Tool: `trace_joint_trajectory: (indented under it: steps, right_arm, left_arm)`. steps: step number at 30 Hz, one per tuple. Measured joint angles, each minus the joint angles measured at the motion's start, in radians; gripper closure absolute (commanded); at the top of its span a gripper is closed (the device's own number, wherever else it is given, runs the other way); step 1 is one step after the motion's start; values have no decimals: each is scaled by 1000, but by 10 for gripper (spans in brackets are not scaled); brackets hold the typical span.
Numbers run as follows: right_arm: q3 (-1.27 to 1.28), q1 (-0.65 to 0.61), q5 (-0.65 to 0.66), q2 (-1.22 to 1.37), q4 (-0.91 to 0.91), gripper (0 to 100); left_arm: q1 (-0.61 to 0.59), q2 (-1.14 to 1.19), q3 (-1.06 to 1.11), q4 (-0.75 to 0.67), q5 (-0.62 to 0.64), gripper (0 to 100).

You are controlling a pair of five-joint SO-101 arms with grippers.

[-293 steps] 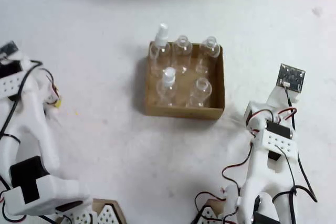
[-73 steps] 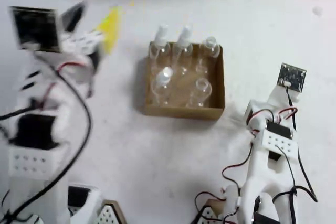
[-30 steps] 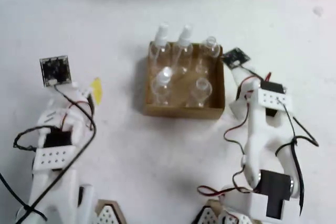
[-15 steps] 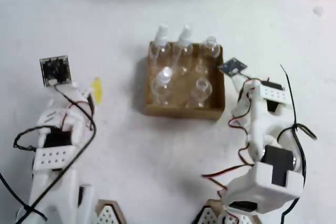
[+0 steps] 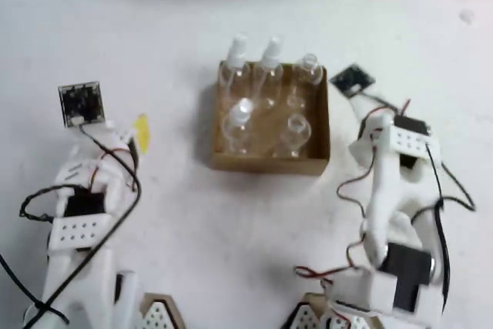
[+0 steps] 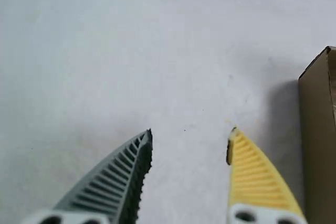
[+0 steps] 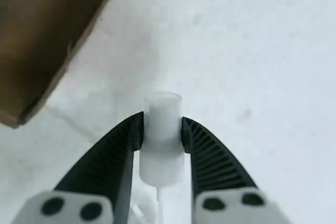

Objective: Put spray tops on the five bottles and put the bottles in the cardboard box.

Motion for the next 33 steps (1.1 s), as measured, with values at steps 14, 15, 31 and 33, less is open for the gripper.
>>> trace_joint_trajectory:
  steps: [14,15,31,33]
  right_arm:
    - [2,57,-446,-603,-103,981]
    - [5,48,-485,-628,-121,981]
    - [167,-296,-551,-689,-683,978]
    - [218,-330,-551,-686,-852,981]
  left_arm:
    - [0,0,0,0,0,782]
    - [0,0,0,0,0,782]
    - [69,0,2,0,0,782]
    - [69,0,2,0,0,782]
